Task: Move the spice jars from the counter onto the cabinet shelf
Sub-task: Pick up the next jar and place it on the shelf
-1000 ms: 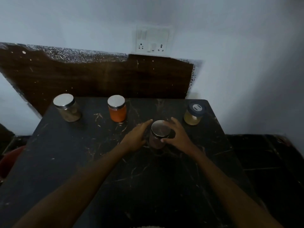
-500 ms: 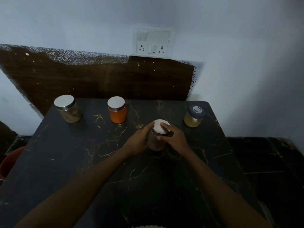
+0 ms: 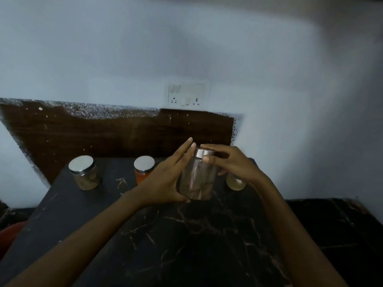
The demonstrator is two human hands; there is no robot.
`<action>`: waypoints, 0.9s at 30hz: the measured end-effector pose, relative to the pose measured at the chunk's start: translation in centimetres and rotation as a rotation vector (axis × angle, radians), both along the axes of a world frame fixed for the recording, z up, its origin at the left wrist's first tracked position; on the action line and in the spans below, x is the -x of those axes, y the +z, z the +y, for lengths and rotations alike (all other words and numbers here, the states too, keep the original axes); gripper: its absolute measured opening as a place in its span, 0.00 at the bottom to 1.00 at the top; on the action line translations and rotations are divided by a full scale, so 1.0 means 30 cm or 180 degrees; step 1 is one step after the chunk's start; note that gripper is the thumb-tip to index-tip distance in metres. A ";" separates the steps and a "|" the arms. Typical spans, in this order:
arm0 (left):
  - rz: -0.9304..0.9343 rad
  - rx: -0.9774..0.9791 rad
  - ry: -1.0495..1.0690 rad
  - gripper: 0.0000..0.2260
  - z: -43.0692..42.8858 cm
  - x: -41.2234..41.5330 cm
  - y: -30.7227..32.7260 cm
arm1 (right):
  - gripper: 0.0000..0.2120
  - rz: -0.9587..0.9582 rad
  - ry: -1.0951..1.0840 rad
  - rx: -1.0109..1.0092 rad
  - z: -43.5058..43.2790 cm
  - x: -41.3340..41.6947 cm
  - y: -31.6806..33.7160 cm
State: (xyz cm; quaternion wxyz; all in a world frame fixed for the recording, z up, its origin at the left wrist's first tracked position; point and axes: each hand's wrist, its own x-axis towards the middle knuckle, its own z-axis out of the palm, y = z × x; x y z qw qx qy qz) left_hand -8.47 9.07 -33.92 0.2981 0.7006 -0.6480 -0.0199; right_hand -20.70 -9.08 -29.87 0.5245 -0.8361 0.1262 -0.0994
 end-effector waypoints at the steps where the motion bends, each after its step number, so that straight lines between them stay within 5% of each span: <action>1: -0.0020 0.0012 -0.0057 0.57 0.001 0.000 0.041 | 0.20 -0.0038 0.0039 0.0070 0.004 0.001 0.040; 11: -0.0058 0.0139 -0.0277 0.57 0.034 -0.040 0.387 | 0.26 -0.0546 -0.0172 0.0545 0.062 0.000 0.339; 19: 0.0115 0.0343 -0.0185 0.56 0.099 -0.072 0.519 | 0.30 -0.0993 -0.0189 0.0311 0.097 0.035 0.400; 24: 0.0084 0.0342 -0.0187 0.56 0.127 -0.083 0.565 | 0.56 -0.0742 0.0660 0.0535 0.115 0.049 0.393; 27: 0.0086 0.0366 -0.0180 0.57 0.138 -0.085 0.572 | 0.61 -0.0692 0.0696 0.0730 0.138 0.034 0.403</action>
